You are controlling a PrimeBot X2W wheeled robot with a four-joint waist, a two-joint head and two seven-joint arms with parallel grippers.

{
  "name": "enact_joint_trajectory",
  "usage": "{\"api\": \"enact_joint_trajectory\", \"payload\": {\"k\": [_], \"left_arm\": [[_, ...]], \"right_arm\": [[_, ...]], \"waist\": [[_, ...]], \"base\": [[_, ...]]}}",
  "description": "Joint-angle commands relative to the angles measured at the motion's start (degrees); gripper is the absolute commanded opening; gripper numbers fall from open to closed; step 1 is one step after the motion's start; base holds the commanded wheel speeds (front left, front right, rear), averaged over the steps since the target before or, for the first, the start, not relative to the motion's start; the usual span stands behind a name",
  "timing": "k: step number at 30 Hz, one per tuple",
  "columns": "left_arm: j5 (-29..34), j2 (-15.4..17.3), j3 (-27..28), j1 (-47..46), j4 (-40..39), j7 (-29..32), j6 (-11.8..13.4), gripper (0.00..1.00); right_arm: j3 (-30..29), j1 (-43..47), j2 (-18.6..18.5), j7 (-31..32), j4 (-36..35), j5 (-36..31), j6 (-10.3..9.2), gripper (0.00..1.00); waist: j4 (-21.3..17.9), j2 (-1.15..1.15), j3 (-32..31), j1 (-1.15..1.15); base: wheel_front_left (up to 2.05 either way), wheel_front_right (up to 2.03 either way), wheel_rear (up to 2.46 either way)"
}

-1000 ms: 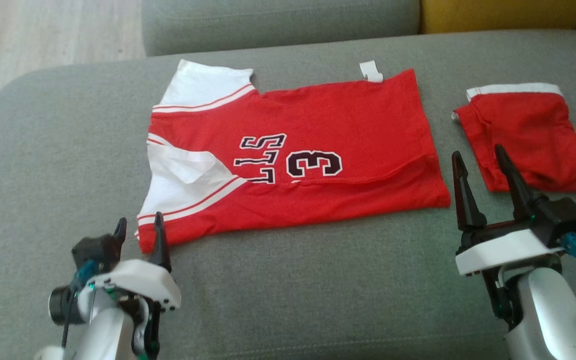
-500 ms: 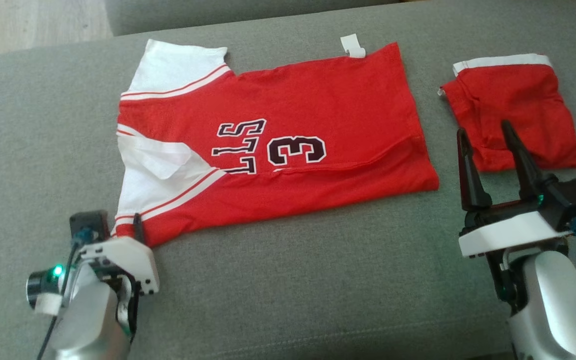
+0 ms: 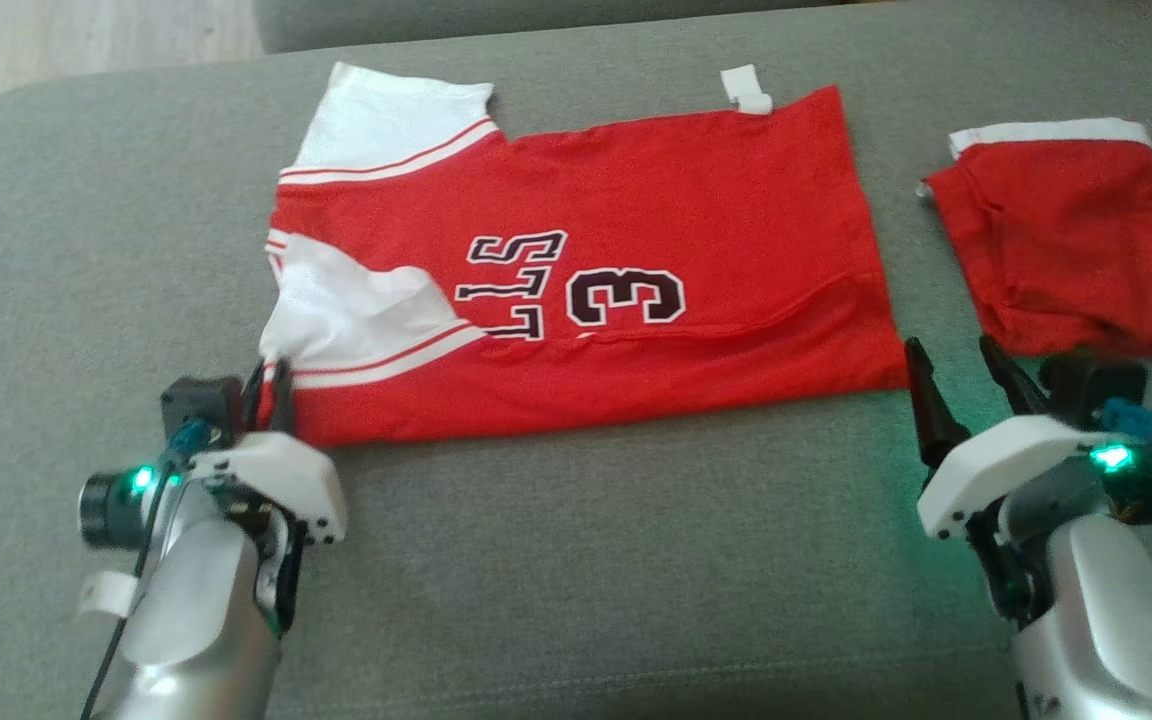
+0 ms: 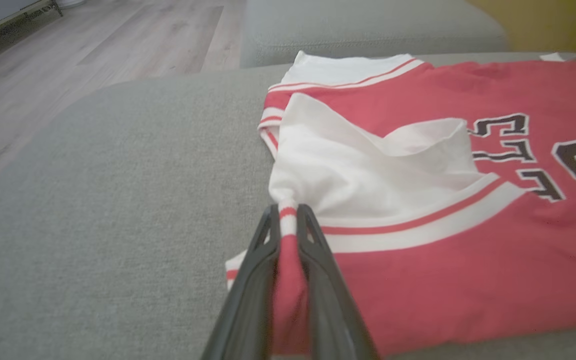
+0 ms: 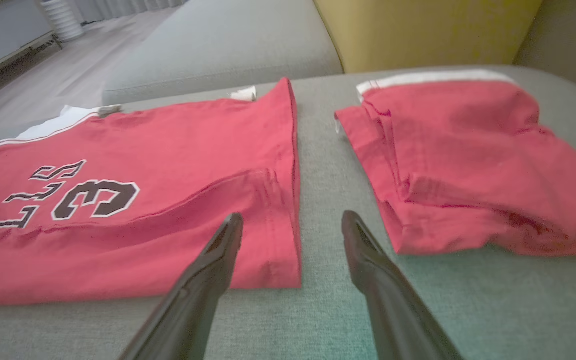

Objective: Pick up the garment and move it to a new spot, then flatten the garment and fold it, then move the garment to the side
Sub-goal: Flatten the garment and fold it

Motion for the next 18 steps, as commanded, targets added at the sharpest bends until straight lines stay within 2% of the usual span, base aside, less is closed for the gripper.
{"api": "enact_joint_trajectory", "payload": {"k": [1,6,10,18], "left_arm": [[0.32,1.13,1.11,-3.04,-3.08,-0.95,-0.01,0.00],[1.56,0.65,-0.41,-2.54,-10.61,-1.35,-1.10,0.00],[2.49,0.24,-1.60,-1.21,-16.12,-1.37,-1.81,0.00],[3.09,-0.34,-2.92,0.18,-19.97,-1.38,-2.40,0.00]], "right_arm": [[-0.08,-3.41,0.48,1.32,-0.51,1.35,-0.05,1.00],[-3.95,-6.97,1.13,6.19,6.62,2.68,-0.05,1.00],[-5.55,-9.91,1.21,7.54,11.68,3.15,-0.05,1.00],[-6.55,-14.21,1.22,9.11,20.70,3.83,-0.05,1.00]], "waist": [[0.98,0.00,0.07,0.00],[3.24,0.00,0.71,0.00],[4.86,0.00,1.47,0.00],[6.44,0.00,2.42,0.00]], "base": [[0.00,0.00,0.00],[0.00,0.00,0.00],[0.00,0.00,0.00],[0.00,0.00,0.00]]}}
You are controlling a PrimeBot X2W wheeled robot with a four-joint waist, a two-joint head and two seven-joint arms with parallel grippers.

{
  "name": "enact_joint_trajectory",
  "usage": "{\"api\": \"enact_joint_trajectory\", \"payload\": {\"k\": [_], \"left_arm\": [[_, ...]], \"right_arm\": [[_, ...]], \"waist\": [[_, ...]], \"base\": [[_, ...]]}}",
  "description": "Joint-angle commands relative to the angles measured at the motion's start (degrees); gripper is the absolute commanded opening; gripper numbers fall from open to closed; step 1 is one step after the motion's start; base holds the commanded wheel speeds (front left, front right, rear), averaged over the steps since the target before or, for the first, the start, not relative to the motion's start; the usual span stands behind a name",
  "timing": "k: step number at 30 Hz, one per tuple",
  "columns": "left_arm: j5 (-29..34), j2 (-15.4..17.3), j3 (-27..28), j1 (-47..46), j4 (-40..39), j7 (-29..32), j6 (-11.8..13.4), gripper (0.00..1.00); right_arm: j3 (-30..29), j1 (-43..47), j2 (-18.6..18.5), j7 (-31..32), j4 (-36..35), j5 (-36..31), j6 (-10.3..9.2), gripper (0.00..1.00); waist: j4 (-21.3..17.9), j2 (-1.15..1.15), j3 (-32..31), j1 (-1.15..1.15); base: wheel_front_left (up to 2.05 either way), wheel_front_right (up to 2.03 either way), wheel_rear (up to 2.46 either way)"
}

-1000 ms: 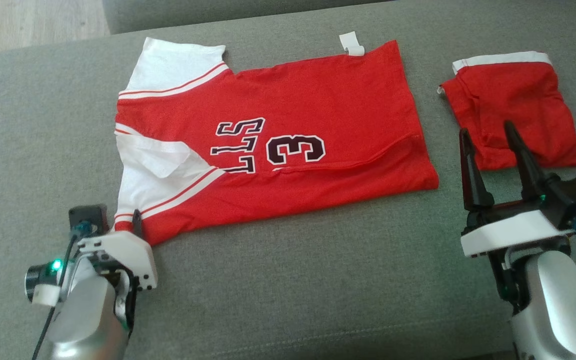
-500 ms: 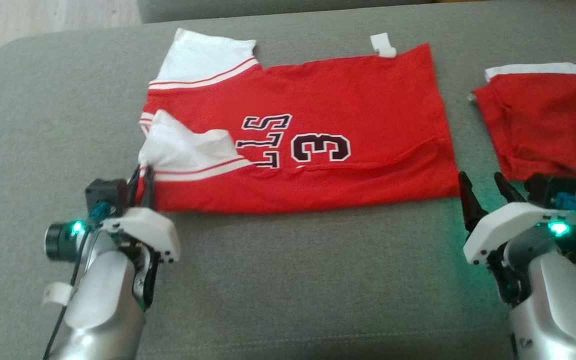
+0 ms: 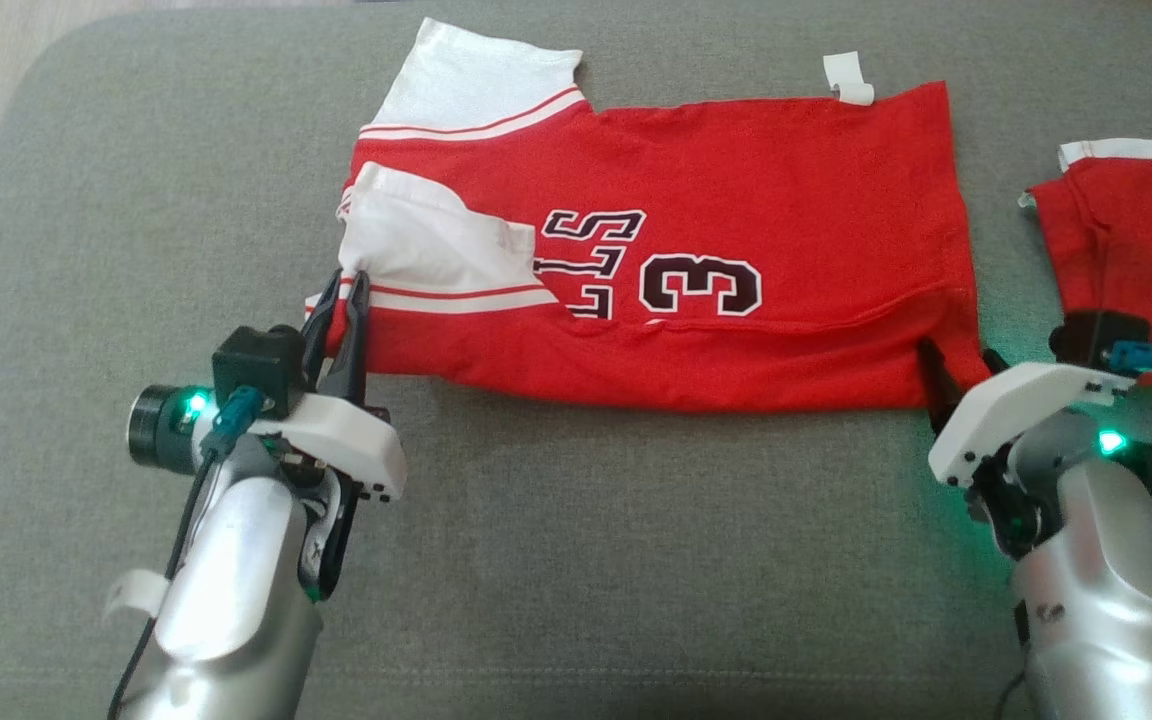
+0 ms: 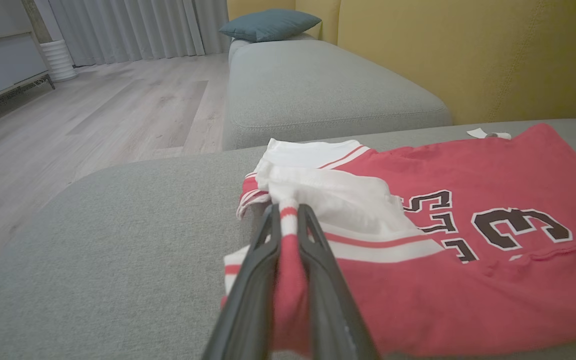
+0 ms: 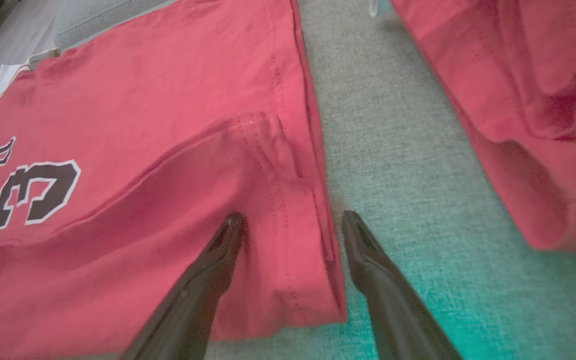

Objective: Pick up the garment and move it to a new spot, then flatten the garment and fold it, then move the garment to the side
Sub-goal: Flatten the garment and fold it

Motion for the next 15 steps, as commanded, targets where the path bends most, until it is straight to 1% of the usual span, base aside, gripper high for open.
{"api": "enact_joint_trajectory", "payload": {"k": [1,2,3,9,15], "left_arm": [[0.52,0.84,1.55,-1.43,-2.15,-0.70,0.00,0.00],[0.52,0.88,1.55,-1.36,-2.25,-0.70,-0.03,0.00],[0.52,0.95,1.58,-1.29,-2.31,-0.70,-0.05,0.00],[0.33,1.78,2.03,-0.48,-1.39,-0.70,-0.04,0.00],[-0.44,2.57,2.28,1.18,1.05,-0.71,-0.42,0.00]], "right_arm": [[1.15,-1.89,0.30,0.69,0.25,-0.19,-0.05,0.80],[0.97,-2.25,0.30,0.63,1.03,-0.42,-0.05,0.08],[0.71,-2.54,0.30,0.48,1.73,-0.60,-0.05,0.00],[-0.56,-3.41,0.31,-0.83,3.94,-1.40,-0.05,0.00],[-1.13,-2.39,0.31,-1.42,1.75,-1.35,-0.05,0.00]], "waist": [[0.11,0.00,0.12,0.00],[0.13,0.00,0.13,0.00],[0.09,0.00,0.09,0.00],[-1.05,0.00,-1.02,0.00],[-2.82,0.00,-3.25,0.00]], "base": [[0.00,0.00,0.00],[0.00,0.00,0.00],[0.00,0.00,0.00],[0.00,0.00,0.00],[0.00,0.00,0.00]]}}
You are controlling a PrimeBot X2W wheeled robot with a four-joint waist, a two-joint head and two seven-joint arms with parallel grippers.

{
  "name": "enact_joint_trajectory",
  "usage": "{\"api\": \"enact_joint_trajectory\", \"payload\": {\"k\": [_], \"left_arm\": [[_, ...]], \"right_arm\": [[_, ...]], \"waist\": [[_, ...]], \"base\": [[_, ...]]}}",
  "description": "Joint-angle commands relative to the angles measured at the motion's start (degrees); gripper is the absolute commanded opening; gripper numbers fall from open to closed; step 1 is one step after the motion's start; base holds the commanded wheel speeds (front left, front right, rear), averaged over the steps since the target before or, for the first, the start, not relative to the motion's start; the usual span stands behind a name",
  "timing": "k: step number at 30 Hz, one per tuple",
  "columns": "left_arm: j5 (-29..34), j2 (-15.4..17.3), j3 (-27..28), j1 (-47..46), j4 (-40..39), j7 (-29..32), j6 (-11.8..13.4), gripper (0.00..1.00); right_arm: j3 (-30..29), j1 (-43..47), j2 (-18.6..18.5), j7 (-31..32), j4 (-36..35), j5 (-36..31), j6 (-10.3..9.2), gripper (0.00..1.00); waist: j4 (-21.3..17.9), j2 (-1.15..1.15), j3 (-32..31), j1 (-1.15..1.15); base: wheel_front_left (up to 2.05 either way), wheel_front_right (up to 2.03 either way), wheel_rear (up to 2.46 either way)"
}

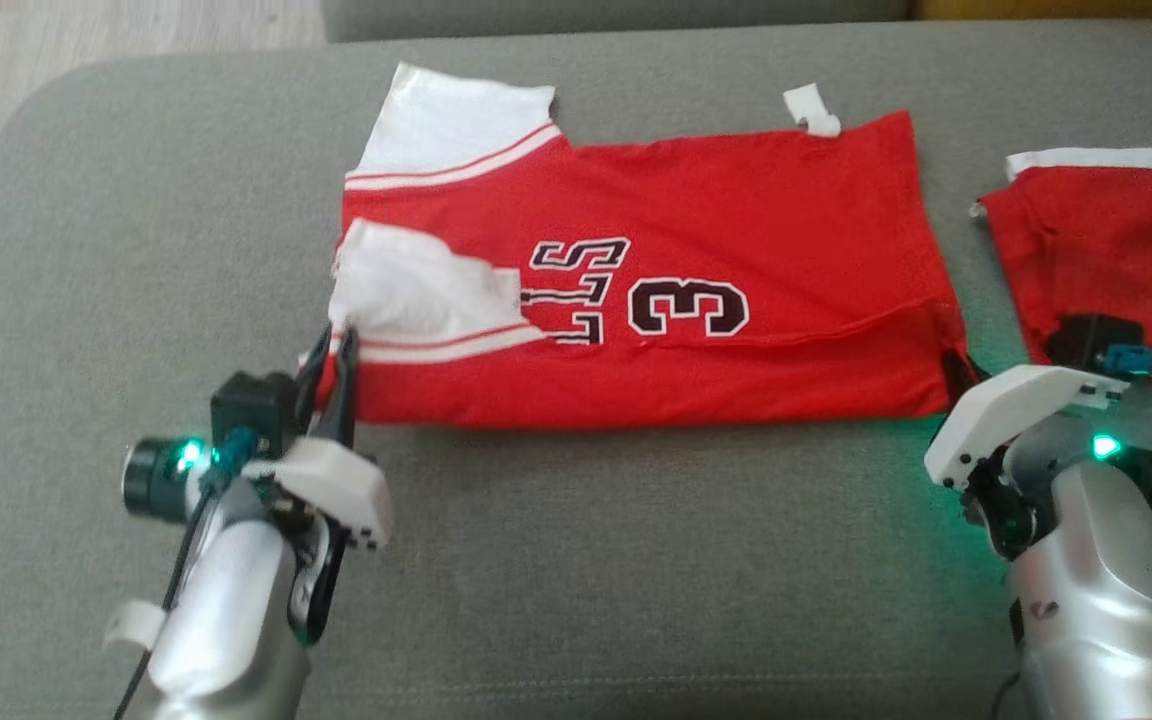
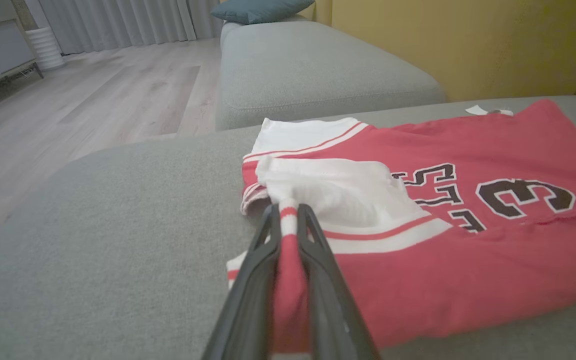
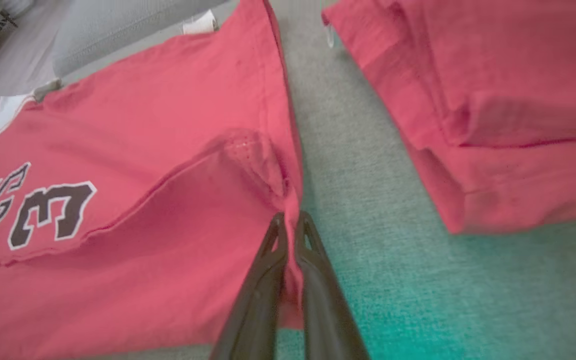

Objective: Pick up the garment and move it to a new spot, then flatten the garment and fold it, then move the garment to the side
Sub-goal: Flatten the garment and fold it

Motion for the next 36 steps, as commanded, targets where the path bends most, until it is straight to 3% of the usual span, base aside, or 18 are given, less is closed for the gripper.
{"api": "enact_joint_trajectory", "payload": {"k": [1,13,21,22,23,24,25,31,36], "left_arm": [[-0.39,1.97,2.18,-0.96,-1.03,-0.70,-0.37,0.00],[-5.78,1.68,4.71,5.38,-0.63,0.49,-1.00,0.00],[-6.40,2.68,3.75,11.94,-4.92,5.91,-0.32,0.00],[-6.11,2.92,3.30,12.23,-5.14,6.64,-0.37,0.36],[-5.91,3.13,3.11,12.31,-5.32,6.95,-0.28,0.74],[-5.83,3.27,3.07,12.26,-5.44,7.07,-0.11,0.93],[-5.55,3.50,2.98,12.15,-5.47,7.18,0.18,0.98],[-4.85,4.33,3.75,9.48,-6.98,4.31,2.04,1.00],[-4.50,5.50,4.31,5.36,-8.99,2.14,1.87,1.00]], "right_arm": [[1.18,-0.13,-0.15,-0.13,-2.80,0.49,-0.05,0.00],[3.37,8.38,-0.85,8.92,-13.90,5.98,-0.05,0.00],[3.08,16.70,-0.58,16.22,-24.06,7.67,-0.05,0.00],[3.20,17.27,-0.55,16.60,-25.05,7.26,-0.05,0.25],[3.14,17.62,-0.52,16.47,-26.06,6.91,-0.05,1.00],[2.93,17.72,-0.48,16.18,-26.94,6.82,-0.05,1.00],[2.74,17.67,-0.43,15.90,-27.70,6.81,-0.05,1.00],[2.53,14.77,-0.24,10.05,-31.50,3.45,-0.05,1.00],[4.13,11.60,-0.21,4.58,-32.61,1.10,-0.05,1.00]], "waist": [[-0.96,0.00,-1.07,0.00],[-2.92,0.00,-6.89,0.00],[-4.18,0.00,-8.38,0.00],[-4.26,0.00,-8.30,0.00],[-4.34,0.00,-8.17,0.00],[-4.42,0.00,-8.04,0.00],[-4.56,0.00,-7.88,0.00],[-5.60,0.00,-6.10,0.00],[-6.61,0.00,-4.02,0.00]], "base": [[0.00,0.00,0.00],[0.00,0.00,0.00],[0.00,0.00,0.00],[0.00,0.00,0.00],[0.00,0.00,0.00],[0.00,0.00,0.00],[0.00,0.00,0.00],[0.00,0.00,0.00],[0.00,0.00,0.00]]}}
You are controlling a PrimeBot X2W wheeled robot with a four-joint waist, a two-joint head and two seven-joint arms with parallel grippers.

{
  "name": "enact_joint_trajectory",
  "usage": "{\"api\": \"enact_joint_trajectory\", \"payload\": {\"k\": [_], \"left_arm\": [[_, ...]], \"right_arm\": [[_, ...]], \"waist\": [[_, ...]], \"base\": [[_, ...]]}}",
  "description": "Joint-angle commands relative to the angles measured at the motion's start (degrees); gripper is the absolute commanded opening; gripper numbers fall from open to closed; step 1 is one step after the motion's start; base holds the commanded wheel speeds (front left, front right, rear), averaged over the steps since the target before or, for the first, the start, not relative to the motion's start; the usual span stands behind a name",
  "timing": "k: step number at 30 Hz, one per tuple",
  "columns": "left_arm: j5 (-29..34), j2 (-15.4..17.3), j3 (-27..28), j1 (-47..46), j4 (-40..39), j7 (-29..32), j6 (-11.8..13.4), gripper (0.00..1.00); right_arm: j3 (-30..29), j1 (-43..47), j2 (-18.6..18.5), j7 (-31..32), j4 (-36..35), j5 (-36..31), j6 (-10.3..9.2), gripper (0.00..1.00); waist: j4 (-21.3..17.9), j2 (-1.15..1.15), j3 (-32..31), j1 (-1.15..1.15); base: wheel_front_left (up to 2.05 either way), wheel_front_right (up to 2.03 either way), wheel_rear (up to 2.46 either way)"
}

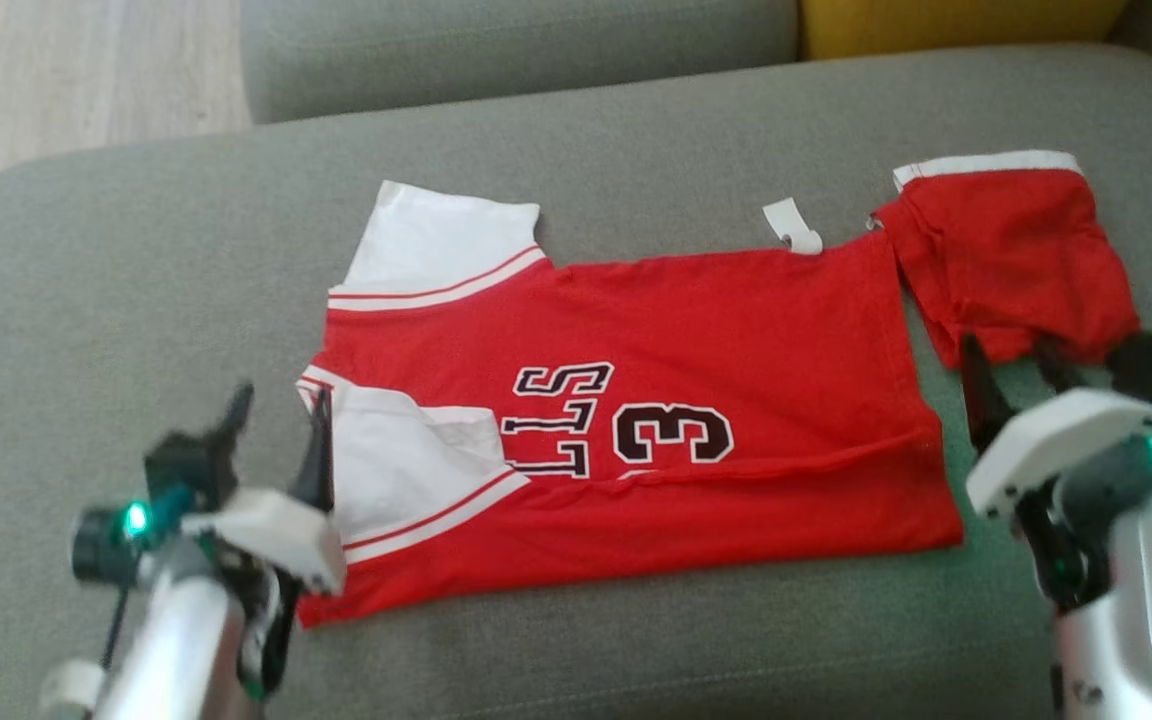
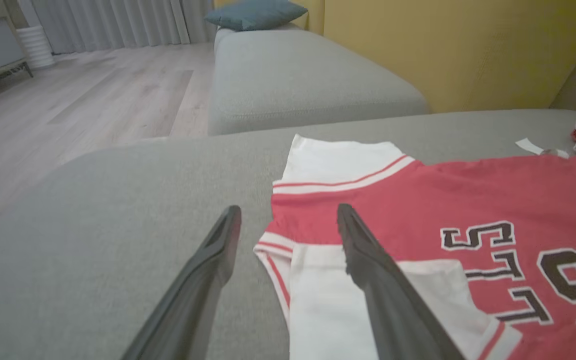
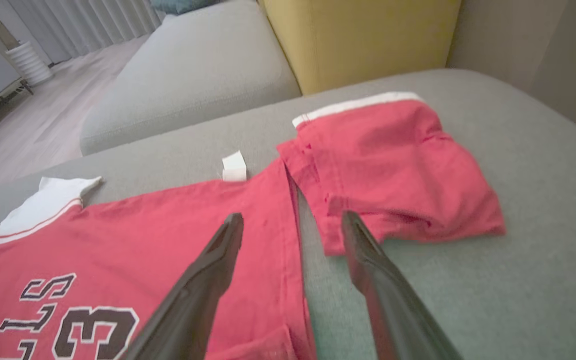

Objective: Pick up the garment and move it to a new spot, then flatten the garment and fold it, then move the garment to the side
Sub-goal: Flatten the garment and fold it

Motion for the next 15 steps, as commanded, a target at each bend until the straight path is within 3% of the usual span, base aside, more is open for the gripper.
{"api": "enact_joint_trajectory", "payload": {"k": [1,6,10,15], "left_arm": [[0.84,2.14,2.17,-4.54,-2.11,-0.51,-0.38,1.00],[1.37,4.49,0.17,-13.29,-0.16,2.73,-5.13,1.00],[1.67,7.60,-2.44,-22.80,4.91,8.74,-9.44,1.00],[-1.19,10.78,-6.46,-35.74,12.23,15.58,-11.10,1.00]], "right_arm": [[2.18,-3.83,-0.28,-1.80,-2.60,-0.77,-0.05,1.00],[5.09,-8.66,-0.85,-6.27,-3.59,-2.28,-0.05,1.00],[7.74,-13.22,-1.26,-8.79,-4.36,-2.71,-0.05,1.00],[11.62,-18.80,-2.90,-10.18,-5.92,-2.97,-0.05,1.00]], "waist": [[-0.80,0.00,1.36,0.00],[-2.42,0.00,5.00,0.00],[-4.37,0.00,8.88,0.00],[-6.33,0.00,14.78,0.00]], "base": [[0.00,0.00,0.00],[0.00,0.00,0.00],[0.00,0.00,0.00],[0.00,0.00,0.00]]}}
